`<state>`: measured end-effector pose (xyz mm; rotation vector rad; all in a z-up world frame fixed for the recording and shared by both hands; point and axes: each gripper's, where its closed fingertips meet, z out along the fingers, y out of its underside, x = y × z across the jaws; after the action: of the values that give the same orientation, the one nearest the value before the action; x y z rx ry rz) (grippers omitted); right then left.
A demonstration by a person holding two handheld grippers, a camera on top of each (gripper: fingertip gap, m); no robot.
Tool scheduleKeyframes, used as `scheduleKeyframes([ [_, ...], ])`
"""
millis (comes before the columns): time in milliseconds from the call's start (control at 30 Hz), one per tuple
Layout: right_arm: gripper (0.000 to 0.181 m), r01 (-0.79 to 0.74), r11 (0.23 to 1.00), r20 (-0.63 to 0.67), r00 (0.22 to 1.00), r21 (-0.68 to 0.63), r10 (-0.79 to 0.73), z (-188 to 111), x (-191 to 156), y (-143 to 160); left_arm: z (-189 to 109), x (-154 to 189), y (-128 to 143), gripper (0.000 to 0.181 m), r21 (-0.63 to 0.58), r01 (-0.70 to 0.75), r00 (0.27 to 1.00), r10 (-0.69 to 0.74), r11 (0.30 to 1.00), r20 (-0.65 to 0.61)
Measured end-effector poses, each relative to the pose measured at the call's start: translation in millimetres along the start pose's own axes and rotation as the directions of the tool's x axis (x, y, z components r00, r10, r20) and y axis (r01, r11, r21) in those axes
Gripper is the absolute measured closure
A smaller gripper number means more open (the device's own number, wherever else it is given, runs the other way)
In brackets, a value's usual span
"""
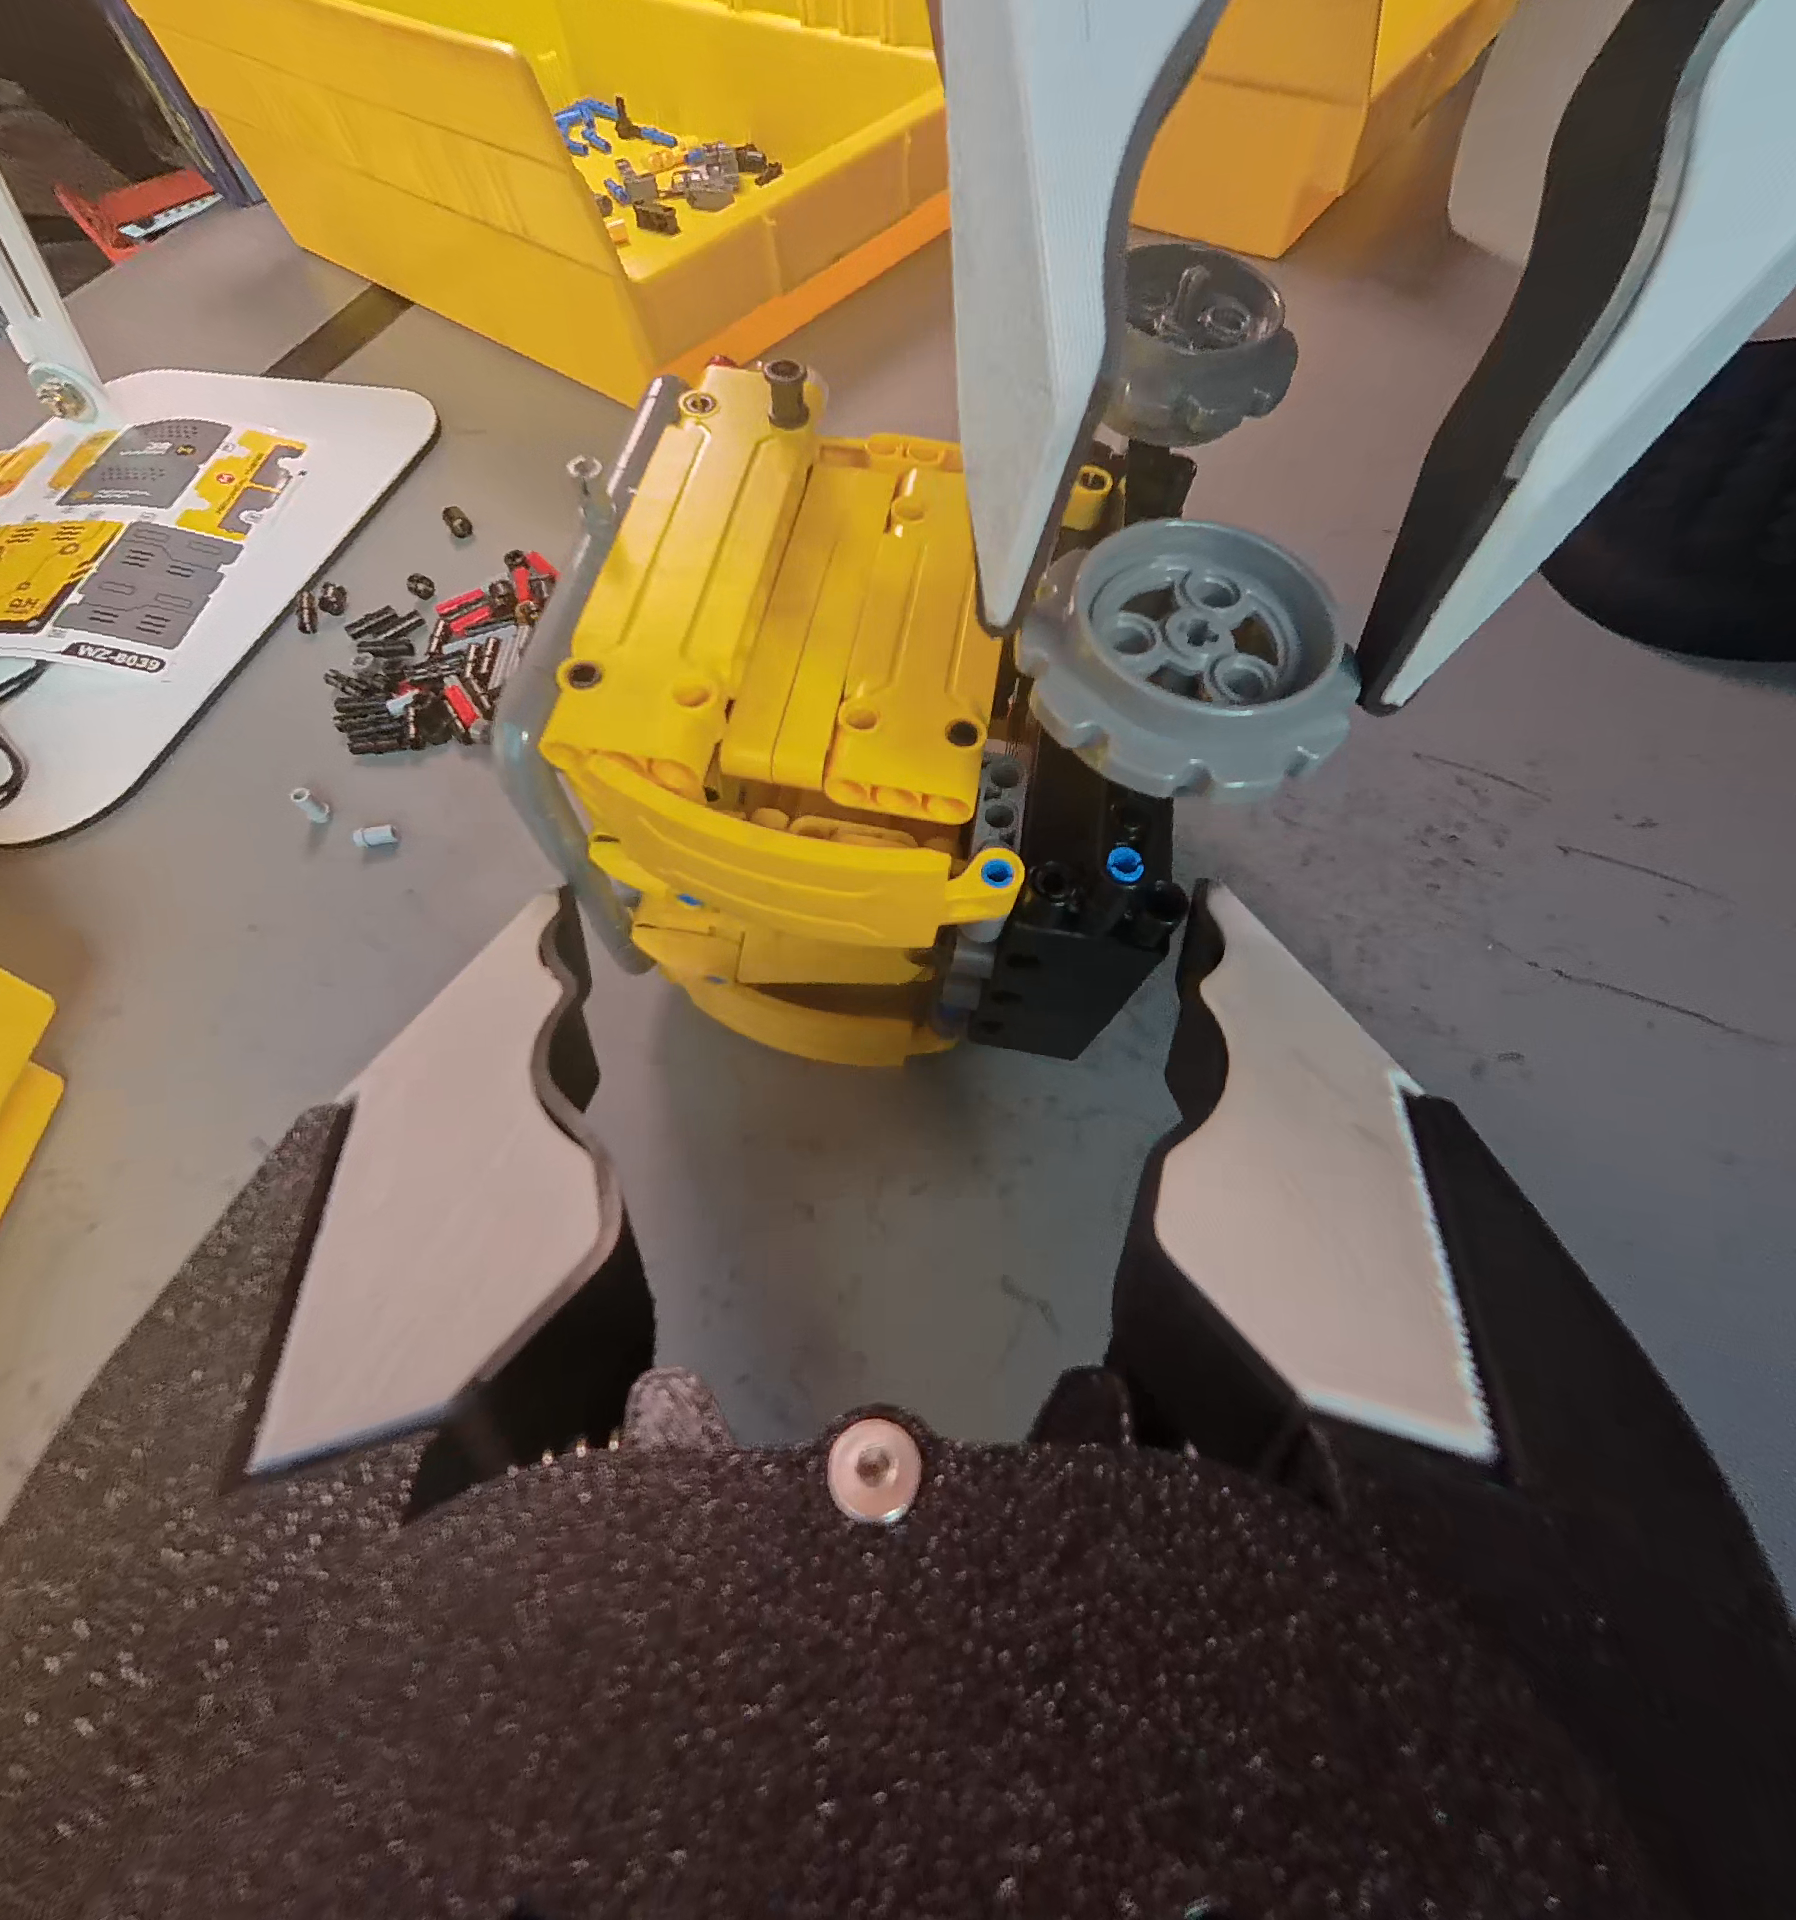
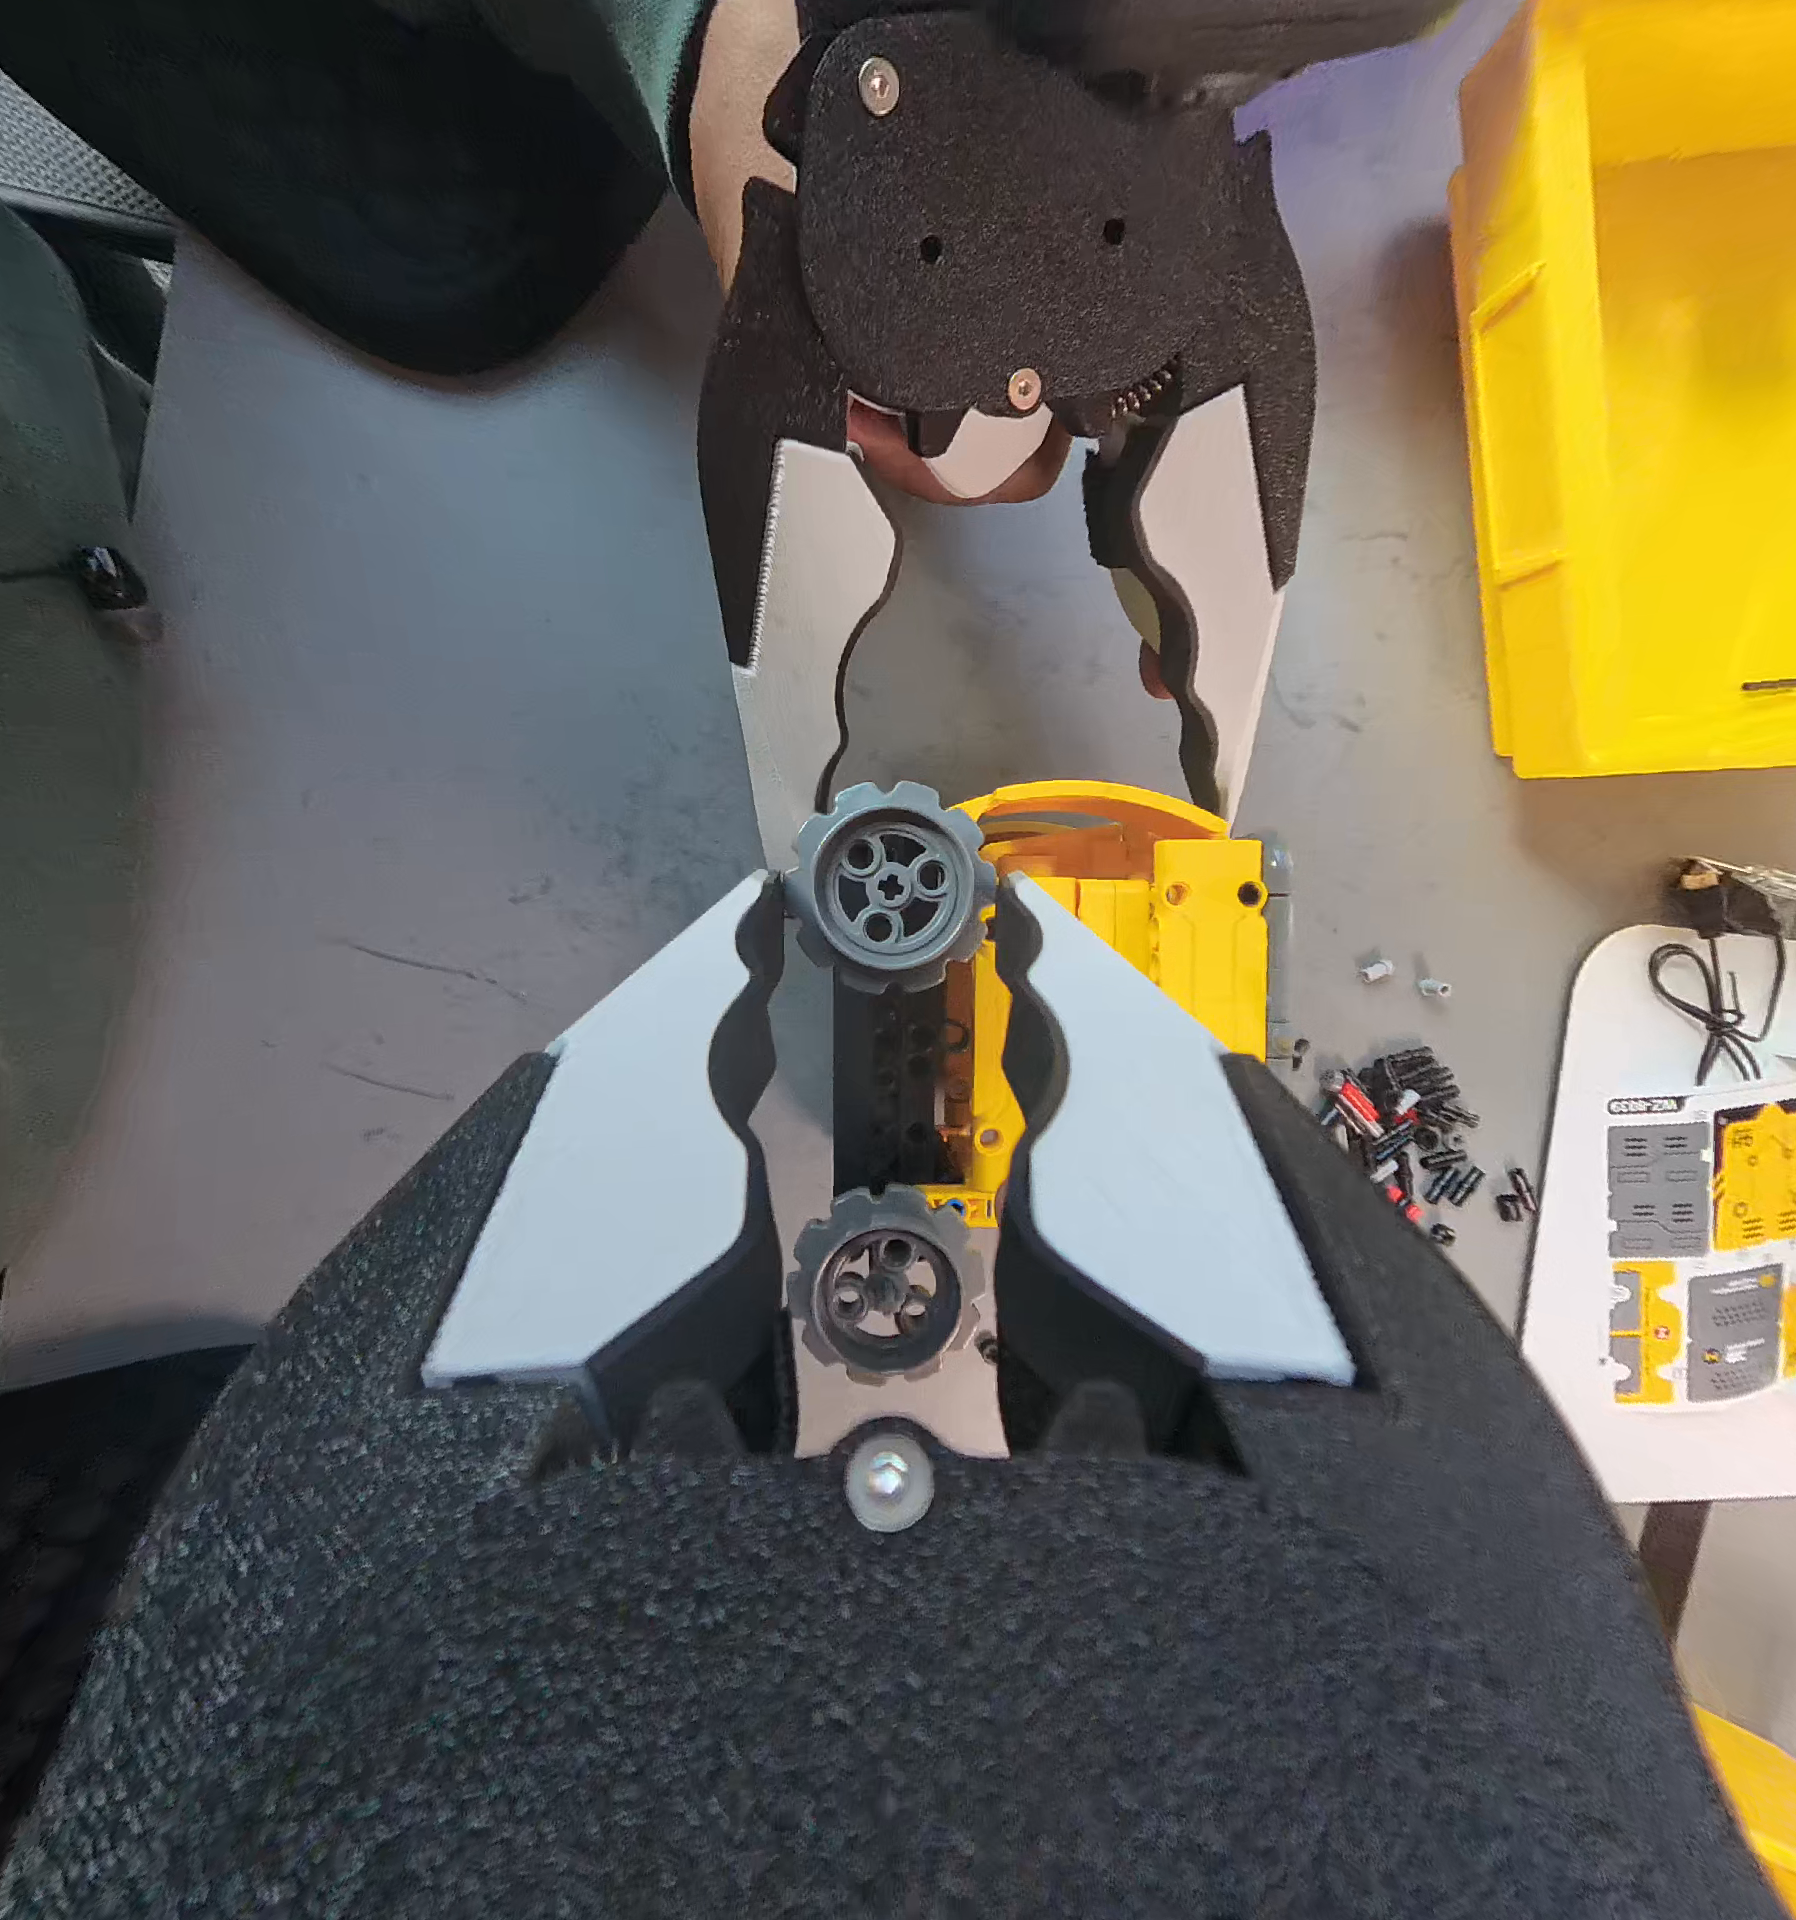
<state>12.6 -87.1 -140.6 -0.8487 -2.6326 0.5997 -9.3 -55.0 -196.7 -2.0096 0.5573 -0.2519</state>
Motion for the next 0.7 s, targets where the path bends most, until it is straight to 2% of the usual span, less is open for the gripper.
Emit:
scheduleKeyframes([
  [67,0.141,0.001,1.000,0.003,1.000,-0.007,-0.001,0.1,0.2,0.0,0.0,-3.0,-1.1,0.053,0.011,0.001,1.000,-0.001,1.000,-0.013],
  [200,0.141,0.009,1.000,0.010,1.000,-0.019,-0.009,0.5,0.2,-0.2,6.9,-6.6,-6.9,0.039,0.036,-0.051,0.997,0.053,0.998,-0.052],
  [333,0.141,0.017,0.999,-0.004,1.000,-0.037,-0.017,0.5,0.9,1.4,20.4,-1.0,-4.6,0.048,0.015,-0.070,0.990,0.071,0.997,-0.119],
  [700,0.142,0.038,0.996,-0.065,0.997,-0.080,-0.043,1.4,1.7,3.4,20.3,-1.7,-3.6,0.051,0.005,-0.043,0.992,0.043,0.999,-0.121],
])
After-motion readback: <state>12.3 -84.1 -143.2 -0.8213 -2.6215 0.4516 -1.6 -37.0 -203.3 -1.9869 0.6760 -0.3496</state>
